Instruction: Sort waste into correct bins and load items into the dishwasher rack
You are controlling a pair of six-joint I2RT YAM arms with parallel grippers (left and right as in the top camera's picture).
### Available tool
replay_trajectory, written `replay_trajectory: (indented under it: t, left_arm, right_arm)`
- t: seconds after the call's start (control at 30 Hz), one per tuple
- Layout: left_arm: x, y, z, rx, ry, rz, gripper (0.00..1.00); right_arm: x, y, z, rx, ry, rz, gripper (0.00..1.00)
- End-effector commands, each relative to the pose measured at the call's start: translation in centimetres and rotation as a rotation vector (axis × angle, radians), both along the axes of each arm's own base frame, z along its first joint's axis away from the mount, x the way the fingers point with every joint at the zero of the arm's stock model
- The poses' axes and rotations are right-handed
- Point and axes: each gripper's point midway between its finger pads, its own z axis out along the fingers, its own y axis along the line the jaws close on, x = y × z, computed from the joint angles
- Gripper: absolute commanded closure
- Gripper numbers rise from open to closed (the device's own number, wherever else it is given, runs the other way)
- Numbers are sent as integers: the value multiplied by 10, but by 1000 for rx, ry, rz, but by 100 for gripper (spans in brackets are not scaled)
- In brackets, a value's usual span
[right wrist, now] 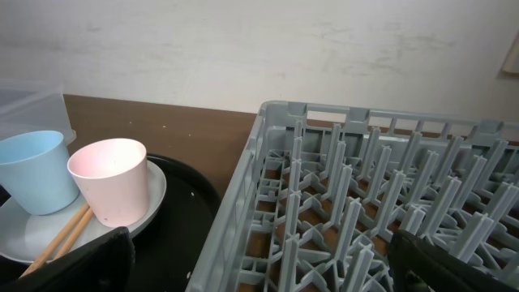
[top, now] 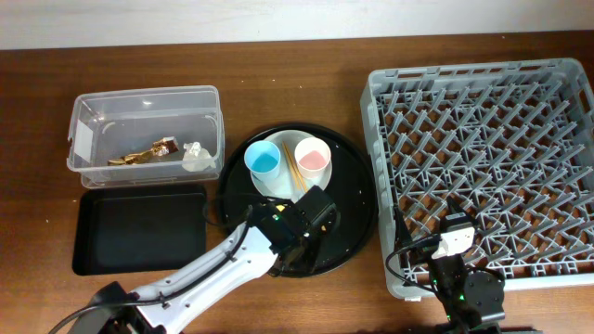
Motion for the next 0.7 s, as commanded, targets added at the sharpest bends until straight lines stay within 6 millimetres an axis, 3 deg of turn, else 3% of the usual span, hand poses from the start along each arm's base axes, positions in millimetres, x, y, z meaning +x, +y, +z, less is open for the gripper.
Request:
replay_trajectory:
  t: [0.0,0.27,0.47,0.67]
  left_arm:
    - [8,11,-4,63,-49,21,68]
    - [12,7,-11,59,-53,23,71]
    - [26,-8,-10,4,-107,29,77]
    - [39,2,-7,61,-184,51,77]
  right_arm:
    - [0,0,-3,-1,6,-2,2]
    - [0,0,-3,0,6,-2,2]
    - [0,0,-3,-1,6,-2,2]
    - [0,0,-3,-1,6,-2,1]
